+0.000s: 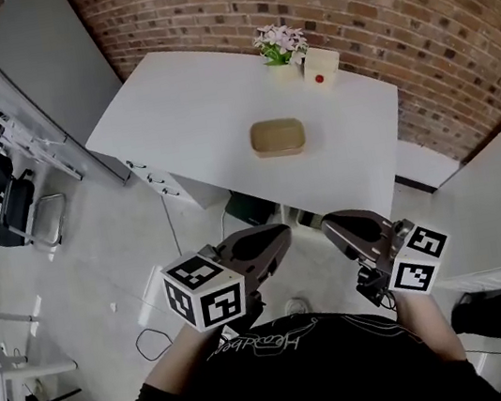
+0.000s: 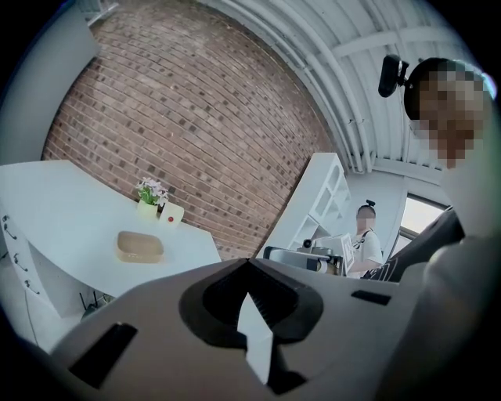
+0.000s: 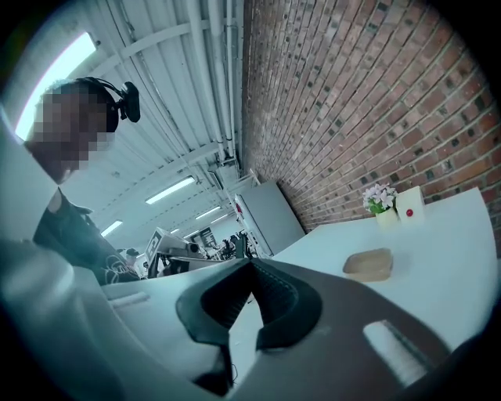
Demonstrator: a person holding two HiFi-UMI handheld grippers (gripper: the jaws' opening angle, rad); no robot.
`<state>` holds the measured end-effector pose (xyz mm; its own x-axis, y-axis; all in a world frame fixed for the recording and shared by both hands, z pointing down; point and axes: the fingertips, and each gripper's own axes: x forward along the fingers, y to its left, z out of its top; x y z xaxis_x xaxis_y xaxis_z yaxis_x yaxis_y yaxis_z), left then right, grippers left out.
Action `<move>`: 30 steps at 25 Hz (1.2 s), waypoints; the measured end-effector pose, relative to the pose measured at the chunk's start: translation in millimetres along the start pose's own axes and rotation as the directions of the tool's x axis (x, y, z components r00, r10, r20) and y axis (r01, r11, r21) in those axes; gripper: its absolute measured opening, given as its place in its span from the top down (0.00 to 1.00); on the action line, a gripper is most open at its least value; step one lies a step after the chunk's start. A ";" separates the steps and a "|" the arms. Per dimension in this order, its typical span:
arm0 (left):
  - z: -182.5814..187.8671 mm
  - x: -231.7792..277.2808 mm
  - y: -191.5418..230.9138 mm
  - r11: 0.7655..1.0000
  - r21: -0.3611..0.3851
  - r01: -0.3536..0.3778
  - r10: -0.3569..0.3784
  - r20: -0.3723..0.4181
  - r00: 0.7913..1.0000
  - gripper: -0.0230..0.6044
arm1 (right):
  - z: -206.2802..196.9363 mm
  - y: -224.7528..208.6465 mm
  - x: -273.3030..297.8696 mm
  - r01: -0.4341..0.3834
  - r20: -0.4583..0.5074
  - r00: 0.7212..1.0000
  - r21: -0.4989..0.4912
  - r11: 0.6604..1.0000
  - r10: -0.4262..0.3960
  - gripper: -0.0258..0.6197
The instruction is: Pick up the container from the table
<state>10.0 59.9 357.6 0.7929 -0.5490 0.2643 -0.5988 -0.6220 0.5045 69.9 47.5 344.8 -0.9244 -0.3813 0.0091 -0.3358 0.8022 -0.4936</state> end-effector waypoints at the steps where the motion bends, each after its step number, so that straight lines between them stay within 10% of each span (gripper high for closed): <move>1: 0.2 3.2 -0.7 1.000 0.000 0.003 -0.003 0.001 1.000 0.96 | 1.3 -3.6 -1.5 0.002 0.000 1.000 0.000 1.000 -0.002 0.95; 18: 13.6 47.5 7.9 0.998 -0.016 0.067 -0.068 -0.038 0.997 0.96 | 18.1 -47.4 -24.2 0.087 0.072 0.993 0.053 0.995 -0.091 0.95; 30: 44.0 87.9 89.8 0.991 -0.106 0.079 -0.088 -0.086 0.992 0.96 | 33.6 -130.7 25.6 0.142 0.036 0.988 0.141 0.980 -0.149 0.95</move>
<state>21.0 -68.8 389.9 0.8492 -0.4420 0.2889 -0.5194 -0.6009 0.6076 96.1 -82.5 380.4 -0.8572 -0.5125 0.0512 -0.4349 0.6671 -0.6049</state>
